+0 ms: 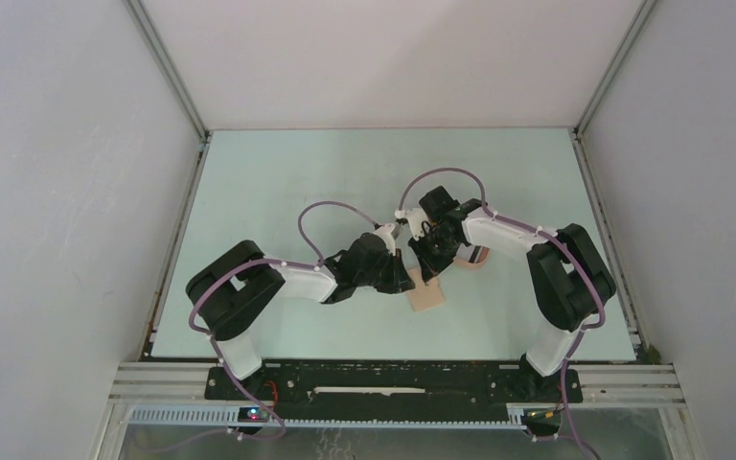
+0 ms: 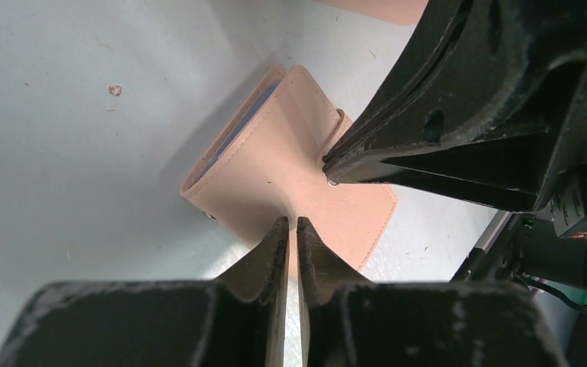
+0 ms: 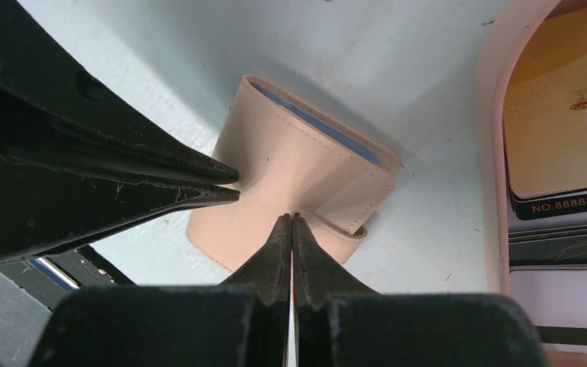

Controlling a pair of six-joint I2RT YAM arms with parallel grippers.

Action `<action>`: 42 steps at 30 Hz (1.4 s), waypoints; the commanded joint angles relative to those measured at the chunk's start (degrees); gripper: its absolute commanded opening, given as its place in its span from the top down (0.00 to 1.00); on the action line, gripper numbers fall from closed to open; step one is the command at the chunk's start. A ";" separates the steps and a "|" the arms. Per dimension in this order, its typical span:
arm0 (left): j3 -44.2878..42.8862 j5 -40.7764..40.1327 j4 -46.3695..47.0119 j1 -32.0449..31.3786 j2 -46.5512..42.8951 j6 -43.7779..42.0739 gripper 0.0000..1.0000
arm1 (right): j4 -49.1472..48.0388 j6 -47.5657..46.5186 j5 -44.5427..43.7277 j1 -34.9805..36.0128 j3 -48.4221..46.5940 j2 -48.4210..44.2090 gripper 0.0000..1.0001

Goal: Put the credit cards into the card holder
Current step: Close the card holder at the center of the board.

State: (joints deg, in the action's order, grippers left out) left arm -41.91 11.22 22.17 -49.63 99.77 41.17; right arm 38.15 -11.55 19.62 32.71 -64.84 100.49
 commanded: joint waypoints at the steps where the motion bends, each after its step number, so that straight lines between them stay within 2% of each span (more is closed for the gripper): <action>1: 0.09 0.64 0.41 0.11 1.36 -0.21 0.87 | 0.41 -5.07 -3.73 2.62 -0.10 -0.46 1.00; 14: 0.44 0.76 0.36 0.41 1.36 -0.30 0.88 | 2.32 -6.29 -1.37 3.06 0.61 -1.88 0.93; 23: 0.43 0.81 0.47 0.49 1.48 -0.05 0.88 | 2.51 -5.49 1.11 1.94 0.68 -3.31 0.79; 42: 0.79 0.64 0.51 0.43 1.30 0.23 0.88 | 3.88 -5.58 4.38 -0.25 0.82 -5.44 0.76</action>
State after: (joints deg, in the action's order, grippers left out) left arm -41.89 11.68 23.00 -49.47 100.09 41.06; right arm 40.42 -13.17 20.69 31.57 -64.40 98.56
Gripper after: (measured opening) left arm 0.121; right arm 0.235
